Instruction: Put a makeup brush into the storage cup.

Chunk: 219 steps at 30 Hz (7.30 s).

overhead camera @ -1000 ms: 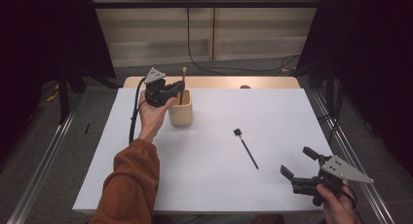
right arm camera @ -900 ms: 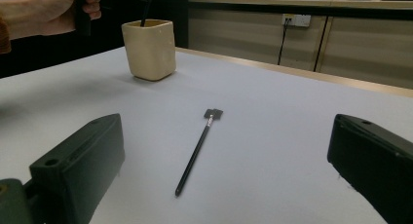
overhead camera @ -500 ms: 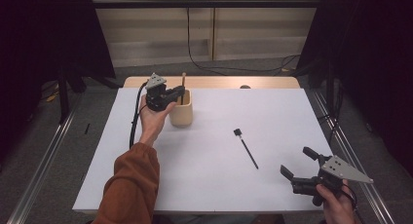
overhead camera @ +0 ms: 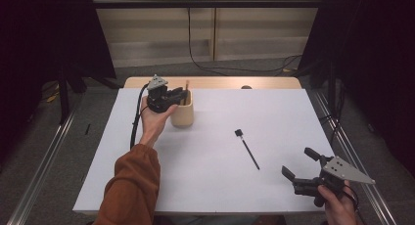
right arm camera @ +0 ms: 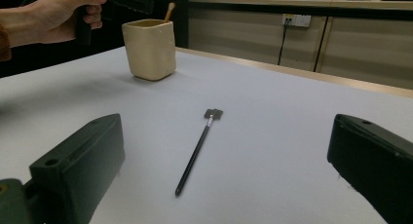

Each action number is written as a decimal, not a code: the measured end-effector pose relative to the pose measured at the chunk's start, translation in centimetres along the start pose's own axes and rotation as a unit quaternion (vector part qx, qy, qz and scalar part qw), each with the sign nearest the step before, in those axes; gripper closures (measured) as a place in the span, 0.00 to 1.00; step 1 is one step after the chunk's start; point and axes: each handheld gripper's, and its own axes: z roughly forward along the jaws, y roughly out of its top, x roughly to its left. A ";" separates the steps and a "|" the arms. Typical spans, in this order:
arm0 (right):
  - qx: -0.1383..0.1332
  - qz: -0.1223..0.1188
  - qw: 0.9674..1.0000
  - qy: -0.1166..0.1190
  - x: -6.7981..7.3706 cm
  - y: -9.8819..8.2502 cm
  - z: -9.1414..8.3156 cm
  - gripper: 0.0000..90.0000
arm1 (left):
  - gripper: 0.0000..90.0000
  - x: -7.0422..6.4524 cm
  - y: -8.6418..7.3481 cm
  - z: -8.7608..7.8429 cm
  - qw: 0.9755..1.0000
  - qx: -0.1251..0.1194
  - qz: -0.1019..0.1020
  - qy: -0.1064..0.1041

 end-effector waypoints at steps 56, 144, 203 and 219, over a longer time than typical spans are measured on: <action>0.000 0.000 1.000 -0.002 0.1 0.0 0.0 0.00 | 0.04 -2.3 -1.6 -8.4 0.999 -0.028 0.030 0.030; -0.002 -0.006 1.000 0.003 0.2 0.4 0.6 0.00 | 0.02 -7.5 -11.5 -20.2 0.997 -0.052 0.007 0.057; -0.034 -0.036 0.998 0.031 -2.2 9.0 14.0 0.04 | 0.02 -7.7 -11.2 -21.0 0.996 -0.067 0.006 0.056; -0.007 -0.033 0.999 0.032 -3.2 10.3 17.0 0.07 | 0.02 -7.7 -11.3 -20.8 0.997 -0.060 0.008 0.057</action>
